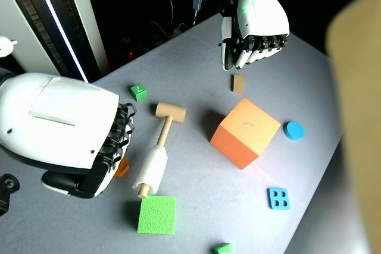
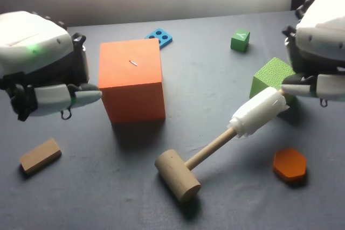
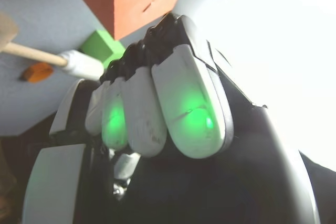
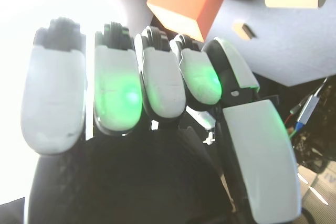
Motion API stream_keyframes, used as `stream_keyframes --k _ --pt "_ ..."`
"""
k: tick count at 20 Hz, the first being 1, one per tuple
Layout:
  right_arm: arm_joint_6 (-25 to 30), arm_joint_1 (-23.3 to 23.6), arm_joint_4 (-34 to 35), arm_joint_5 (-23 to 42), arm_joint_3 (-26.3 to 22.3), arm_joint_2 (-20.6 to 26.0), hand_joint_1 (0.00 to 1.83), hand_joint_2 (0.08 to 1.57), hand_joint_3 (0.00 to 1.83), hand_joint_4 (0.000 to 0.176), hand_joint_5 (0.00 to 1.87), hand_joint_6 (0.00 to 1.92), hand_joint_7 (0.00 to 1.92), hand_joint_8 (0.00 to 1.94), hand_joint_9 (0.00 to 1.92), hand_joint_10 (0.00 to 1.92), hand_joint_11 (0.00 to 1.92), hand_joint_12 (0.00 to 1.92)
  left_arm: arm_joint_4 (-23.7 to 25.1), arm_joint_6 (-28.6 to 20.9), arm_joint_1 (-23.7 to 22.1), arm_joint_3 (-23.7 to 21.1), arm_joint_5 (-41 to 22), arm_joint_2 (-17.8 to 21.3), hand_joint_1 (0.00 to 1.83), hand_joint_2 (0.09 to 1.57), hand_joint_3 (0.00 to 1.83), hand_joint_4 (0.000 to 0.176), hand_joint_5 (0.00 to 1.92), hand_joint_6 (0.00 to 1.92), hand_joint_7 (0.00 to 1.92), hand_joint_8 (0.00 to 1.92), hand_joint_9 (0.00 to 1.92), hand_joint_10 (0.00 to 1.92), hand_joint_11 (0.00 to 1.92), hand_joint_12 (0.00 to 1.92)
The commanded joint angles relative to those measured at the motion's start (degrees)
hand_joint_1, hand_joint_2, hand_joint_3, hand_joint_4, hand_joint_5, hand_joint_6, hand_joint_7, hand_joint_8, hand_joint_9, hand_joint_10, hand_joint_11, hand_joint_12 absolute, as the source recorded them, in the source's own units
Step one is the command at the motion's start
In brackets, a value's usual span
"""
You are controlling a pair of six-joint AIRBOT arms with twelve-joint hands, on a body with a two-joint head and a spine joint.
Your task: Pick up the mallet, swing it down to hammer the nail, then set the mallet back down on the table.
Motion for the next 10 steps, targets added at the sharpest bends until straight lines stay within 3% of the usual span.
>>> stream_keyframes --k 1,5,8,10 --pt "-0.28 0.49 -0.13 0.22 0.02 0.35 0.91 1.46 0.0 0.0 1.38 1.92 1.54 1.94 1.59 1.92 1.64 1.92 -0.27 0.32 -1.09 -0.17 -5.61 0.08 0.95 1.45 0.01 0.176 1.42 1.92 1.55 1.92 1.63 1.92 1.65 1.92" --pt "0.1 0.53 -0.13 0.79 0.13 0.25 0.91 1.45 0.0 0.0 1.37 1.92 1.51 1.94 1.57 1.92 1.61 1.92 -0.26 0.43 -2.5 -0.49 -5.21 -0.83 0.89 1.45 0.0 0.176 1.34 1.92 1.51 1.92 1.58 1.92 1.61 1.92" --pt "0.4 0.49 -0.13 1.33 0.13 0.21 0.92 1.44 0.0 0.0 1.36 1.92 1.51 1.94 1.56 1.92 1.61 1.92 -0.26 -0.35 -2.68 -0.82 -5.43 -0.85 0.87 1.48 0.02 0.176 1.45 1.92 1.52 1.92 1.57 1.92 1.58 1.92" --pt "0.44 0.48 -0.13 2.42 0.12 0.14 0.93 1.43 0.0 0.0 1.39 1.92 1.53 1.94 1.57 1.92 1.6 1.92 -0.26 -0.58 -2.94 -0.93 -5.51 -0.84 0.85 1.46 0.01 0.176 1.42 1.92 1.5 1.92 1.55 1.92 1.55 1.92"
